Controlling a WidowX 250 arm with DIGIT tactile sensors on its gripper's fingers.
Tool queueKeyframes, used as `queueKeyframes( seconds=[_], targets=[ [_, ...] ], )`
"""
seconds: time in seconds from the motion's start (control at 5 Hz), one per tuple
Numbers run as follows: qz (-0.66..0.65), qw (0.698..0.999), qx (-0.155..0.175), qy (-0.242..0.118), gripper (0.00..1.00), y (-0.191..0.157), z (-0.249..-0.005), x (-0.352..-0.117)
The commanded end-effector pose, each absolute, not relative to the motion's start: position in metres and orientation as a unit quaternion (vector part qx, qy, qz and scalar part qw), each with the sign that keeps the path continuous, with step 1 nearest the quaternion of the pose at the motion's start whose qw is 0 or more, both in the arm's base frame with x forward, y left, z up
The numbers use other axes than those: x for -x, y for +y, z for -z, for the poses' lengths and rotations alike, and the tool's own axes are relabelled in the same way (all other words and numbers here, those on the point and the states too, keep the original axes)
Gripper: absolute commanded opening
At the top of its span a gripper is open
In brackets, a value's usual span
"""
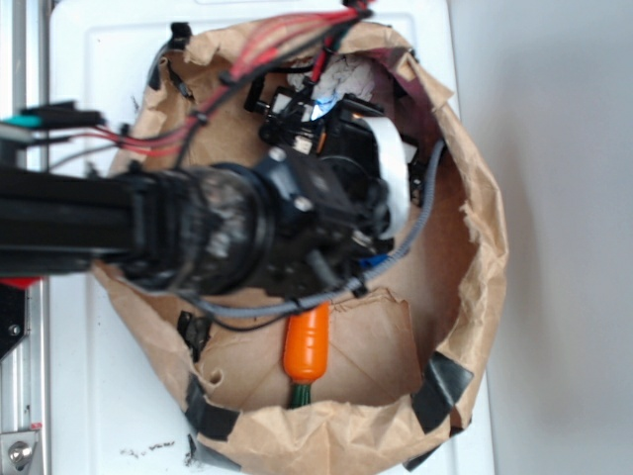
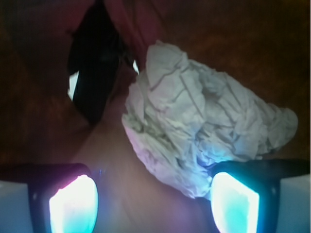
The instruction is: Grab the white paper.
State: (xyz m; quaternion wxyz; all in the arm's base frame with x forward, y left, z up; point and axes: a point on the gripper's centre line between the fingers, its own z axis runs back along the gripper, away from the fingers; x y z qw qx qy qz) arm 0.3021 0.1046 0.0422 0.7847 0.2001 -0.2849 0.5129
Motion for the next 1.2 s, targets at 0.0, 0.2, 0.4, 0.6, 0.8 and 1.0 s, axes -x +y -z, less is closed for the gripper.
queueKeyframes(
  seconds=[0.0,0.2,0.4,0.6,0.8,1.0],
  targets=[
    [-0.459,0.822,-0.146,-0.303,1.00,0.137,-0.111,-0.276],
    [-0.465,0.817,-0.149,-0.308,1.00,0.155,-0.112,-0.284],
    [-0.473,0.806,-0.172,-0.312,1.00,0.164,-0.102,-0.291],
    [-0.473,0.798,-0.190,-0.322,1.00,0.161,-0.092,-0.298],
    [-0.467,0.794,-0.200,-0.334,1.00,0.155,-0.084,-0.300],
    [-0.437,0.807,-0.192,-0.349,1.00,0.144,-0.071,-0.292]
  ],
)
